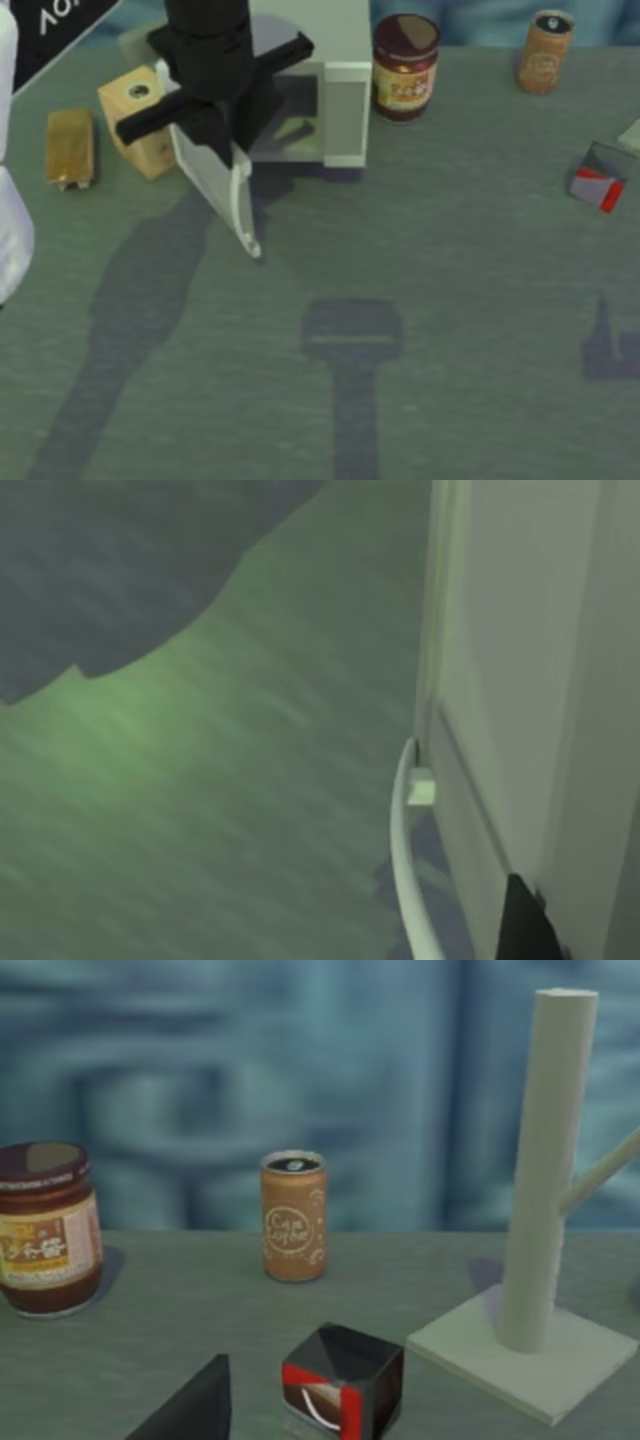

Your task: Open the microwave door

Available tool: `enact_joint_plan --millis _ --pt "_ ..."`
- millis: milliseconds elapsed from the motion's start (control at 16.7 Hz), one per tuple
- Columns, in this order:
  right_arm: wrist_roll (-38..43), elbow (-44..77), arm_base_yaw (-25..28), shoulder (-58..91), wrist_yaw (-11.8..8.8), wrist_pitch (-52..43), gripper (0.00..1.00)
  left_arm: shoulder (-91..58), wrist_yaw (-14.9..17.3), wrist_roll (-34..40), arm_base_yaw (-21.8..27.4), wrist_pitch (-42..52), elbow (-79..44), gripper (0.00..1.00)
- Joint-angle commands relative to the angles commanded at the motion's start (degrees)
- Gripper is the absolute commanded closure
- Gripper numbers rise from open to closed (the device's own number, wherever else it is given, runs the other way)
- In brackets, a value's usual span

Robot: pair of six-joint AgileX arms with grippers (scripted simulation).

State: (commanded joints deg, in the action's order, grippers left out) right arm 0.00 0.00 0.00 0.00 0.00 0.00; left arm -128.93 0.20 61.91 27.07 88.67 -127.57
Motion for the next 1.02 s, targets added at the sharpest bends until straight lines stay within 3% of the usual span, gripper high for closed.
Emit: enact_joint_plan --millis 1020 --pt "0.00 0.00 0.00 0.00 0.00 0.00 0.00 0.56 -0.01 -0.04 -0.04 -1.75 2.26 1.00"
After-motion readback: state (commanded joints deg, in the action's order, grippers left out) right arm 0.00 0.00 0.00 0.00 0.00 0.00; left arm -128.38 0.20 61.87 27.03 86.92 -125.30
